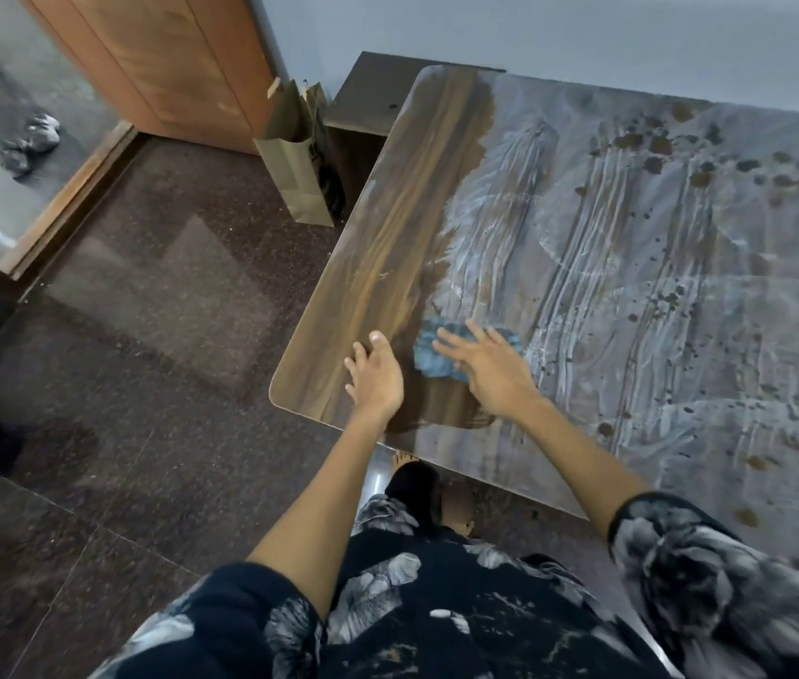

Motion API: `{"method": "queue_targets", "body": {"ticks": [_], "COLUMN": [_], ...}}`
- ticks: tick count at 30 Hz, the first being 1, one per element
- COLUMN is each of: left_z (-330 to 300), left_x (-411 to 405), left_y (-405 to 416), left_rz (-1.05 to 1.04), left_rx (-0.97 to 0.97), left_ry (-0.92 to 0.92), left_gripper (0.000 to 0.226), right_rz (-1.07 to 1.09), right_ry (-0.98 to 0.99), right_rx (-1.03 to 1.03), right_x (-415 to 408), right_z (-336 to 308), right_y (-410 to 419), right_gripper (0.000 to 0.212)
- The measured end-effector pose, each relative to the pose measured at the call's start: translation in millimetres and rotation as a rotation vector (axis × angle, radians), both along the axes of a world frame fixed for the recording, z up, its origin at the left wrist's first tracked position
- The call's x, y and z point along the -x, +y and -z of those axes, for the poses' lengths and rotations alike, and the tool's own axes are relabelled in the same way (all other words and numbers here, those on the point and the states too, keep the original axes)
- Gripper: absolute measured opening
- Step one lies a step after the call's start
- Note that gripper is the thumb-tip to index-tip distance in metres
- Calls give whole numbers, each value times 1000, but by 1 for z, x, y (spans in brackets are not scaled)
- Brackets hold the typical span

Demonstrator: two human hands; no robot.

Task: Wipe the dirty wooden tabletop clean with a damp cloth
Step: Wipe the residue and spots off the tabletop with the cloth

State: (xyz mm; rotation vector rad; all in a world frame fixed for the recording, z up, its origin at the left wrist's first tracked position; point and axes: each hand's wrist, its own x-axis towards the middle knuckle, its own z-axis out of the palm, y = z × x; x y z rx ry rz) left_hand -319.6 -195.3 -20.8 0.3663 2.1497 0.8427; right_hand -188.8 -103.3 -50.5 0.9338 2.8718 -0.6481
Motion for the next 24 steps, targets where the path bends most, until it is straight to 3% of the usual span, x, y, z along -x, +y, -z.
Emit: {"method": "queue_targets", "body": {"ticks": [4, 11, 18, 24], "left_z": [0, 7, 17, 23], "left_x": [-1, 17, 45, 68], "left_y": [6, 37, 79, 127], "left_rz": [66, 111, 223, 295], "left_rx": [-18, -47, -128, -156], "left_ry": [25, 87, 139, 173], "left_gripper": [62, 58, 57, 55], "right_rz": [162, -130, 134, 264], "right_ry": [-13, 49, 58, 59], "right_rx": [6, 47, 35, 40], "right_x": [37, 18, 40, 106], "right_z": [-4, -4, 1, 1], "right_y": [12, -15, 58, 147], "right_gripper": [54, 52, 63, 49]}}
